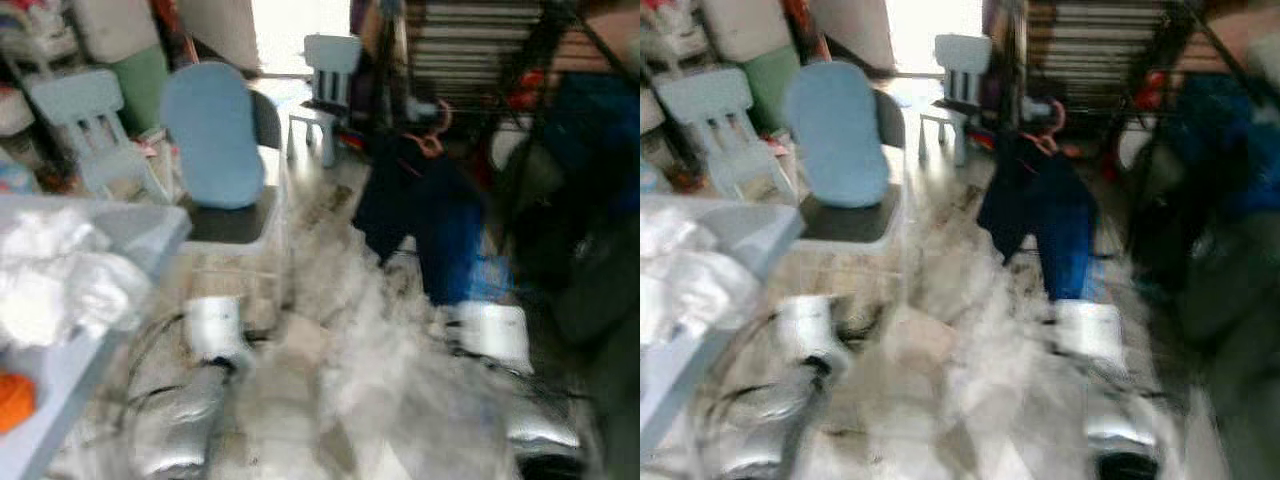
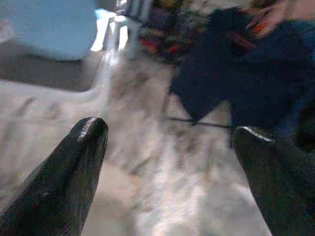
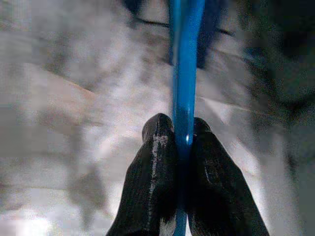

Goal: Hang hanger

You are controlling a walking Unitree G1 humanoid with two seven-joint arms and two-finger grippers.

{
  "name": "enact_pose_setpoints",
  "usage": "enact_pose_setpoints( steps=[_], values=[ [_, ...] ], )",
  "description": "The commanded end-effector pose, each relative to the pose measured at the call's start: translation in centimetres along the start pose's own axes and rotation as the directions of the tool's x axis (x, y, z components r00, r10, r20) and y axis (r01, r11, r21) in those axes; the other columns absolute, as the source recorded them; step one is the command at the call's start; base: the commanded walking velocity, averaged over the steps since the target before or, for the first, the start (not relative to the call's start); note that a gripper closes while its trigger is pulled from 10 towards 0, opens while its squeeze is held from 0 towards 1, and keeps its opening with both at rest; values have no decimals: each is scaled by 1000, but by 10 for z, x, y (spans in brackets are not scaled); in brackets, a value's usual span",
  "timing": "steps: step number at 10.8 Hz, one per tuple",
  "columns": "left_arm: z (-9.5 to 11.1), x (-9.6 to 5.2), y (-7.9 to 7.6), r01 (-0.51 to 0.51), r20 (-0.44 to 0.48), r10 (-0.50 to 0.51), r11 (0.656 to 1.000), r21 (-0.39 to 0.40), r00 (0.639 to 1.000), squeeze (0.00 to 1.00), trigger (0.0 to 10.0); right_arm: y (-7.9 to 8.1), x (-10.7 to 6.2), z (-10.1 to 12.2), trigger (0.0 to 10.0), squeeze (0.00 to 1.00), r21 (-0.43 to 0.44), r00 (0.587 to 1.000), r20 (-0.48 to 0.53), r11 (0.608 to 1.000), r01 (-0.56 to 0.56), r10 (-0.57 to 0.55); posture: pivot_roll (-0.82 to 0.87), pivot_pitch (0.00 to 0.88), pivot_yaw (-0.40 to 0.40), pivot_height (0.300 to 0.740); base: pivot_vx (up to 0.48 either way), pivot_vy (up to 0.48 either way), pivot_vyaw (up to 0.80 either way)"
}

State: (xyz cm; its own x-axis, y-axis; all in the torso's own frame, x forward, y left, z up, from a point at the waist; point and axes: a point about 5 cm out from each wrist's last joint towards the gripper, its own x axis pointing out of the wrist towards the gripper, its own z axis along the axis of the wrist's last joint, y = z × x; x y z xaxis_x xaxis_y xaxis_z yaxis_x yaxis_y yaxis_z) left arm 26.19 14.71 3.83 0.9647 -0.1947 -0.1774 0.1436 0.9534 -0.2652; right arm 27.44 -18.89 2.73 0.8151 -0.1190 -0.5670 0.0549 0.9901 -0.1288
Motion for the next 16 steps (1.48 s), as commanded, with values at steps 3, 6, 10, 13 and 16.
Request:
enact_pose_setpoints(
  steps=[3, 6, 10, 13, 16],
  values=[
    [5, 2, -7, 2, 15, -1, 997, -71, 1000, 0, 10000, -8, 3, 5, 10000, 0, -29, 1000, -5, 1000, 6, -6, -173, 0, -25, 740, 0, -87, 0],
    [6, 3, -12, 36, -2, -36, 996, -78, 999, 0, 10000, -10, 6, 13, 10000, 0, -58, 1000, 6, 998, -14, 15, -176, 0, 9, 740, 0, -439, 0],
    [16, 6, -10, 58, 3, -58, 996, -68, 998, 0, 10000, -32, -6, 14, 10000, 0, -214, 996, 5, 973, -89, 93, -187, 0, 50, 740, 0, -268, 0],
    [18, 5, -14, 99, 29, -97, 993, -62, 995, 0, 10000, -17, -12, 10, 10000, 0, -137, 995, 39, 987, -86, 92, -187, 0, 50, 740, 0, 0, 0],
    [17, 11, -20, 131, 30, -129, 990, -60, 991, 0, 10000, -8, -15, -4, 10000, 0, -35, 1000, 18, 999, -17, 18, -222, 0, 59, 740, 404, 0, 0]
  ],
)
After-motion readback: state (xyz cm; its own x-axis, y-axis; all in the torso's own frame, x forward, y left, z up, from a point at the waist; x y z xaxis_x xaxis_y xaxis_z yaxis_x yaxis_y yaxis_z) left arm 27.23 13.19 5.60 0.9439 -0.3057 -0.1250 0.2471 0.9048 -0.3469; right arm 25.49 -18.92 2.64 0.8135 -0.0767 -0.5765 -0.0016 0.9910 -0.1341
